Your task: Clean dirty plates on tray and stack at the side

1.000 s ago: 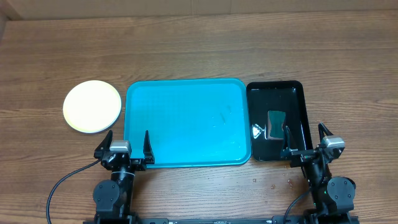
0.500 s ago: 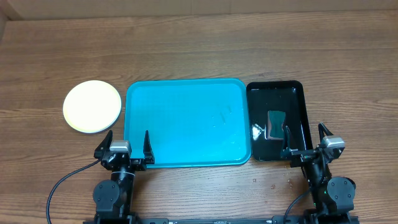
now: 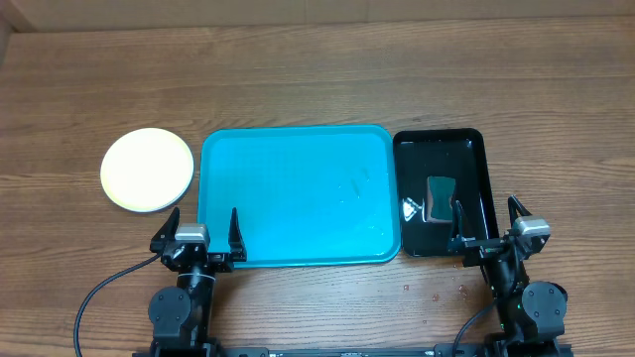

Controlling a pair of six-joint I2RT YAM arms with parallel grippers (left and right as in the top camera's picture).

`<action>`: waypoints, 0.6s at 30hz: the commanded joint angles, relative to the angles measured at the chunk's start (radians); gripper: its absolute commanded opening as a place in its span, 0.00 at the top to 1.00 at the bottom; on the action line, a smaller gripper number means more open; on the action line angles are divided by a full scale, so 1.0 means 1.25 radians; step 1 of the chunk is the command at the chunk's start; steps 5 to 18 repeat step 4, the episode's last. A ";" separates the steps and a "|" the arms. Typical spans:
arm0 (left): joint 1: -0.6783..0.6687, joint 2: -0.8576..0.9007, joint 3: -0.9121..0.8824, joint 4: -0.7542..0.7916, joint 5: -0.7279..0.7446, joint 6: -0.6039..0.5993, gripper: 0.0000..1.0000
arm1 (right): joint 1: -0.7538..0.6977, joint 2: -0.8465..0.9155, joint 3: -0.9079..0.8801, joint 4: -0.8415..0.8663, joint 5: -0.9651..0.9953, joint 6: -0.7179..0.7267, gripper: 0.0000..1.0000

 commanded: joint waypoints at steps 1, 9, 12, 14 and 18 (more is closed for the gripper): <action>0.004 -0.009 -0.003 0.001 0.012 0.018 0.00 | 0.004 -0.009 -0.008 0.005 0.008 -0.005 0.00; 0.004 -0.009 -0.003 0.001 0.012 0.018 0.00 | 0.004 -0.009 -0.008 0.005 0.008 -0.005 0.00; 0.004 -0.009 -0.003 0.001 0.012 0.018 0.00 | 0.004 -0.009 -0.008 0.005 0.008 -0.005 0.00; 0.004 -0.009 -0.003 0.001 0.012 0.018 0.00 | 0.004 -0.009 -0.008 0.005 0.008 -0.005 0.00; 0.004 -0.009 -0.003 0.001 0.012 0.018 0.00 | 0.004 -0.009 -0.008 0.005 0.008 -0.005 0.00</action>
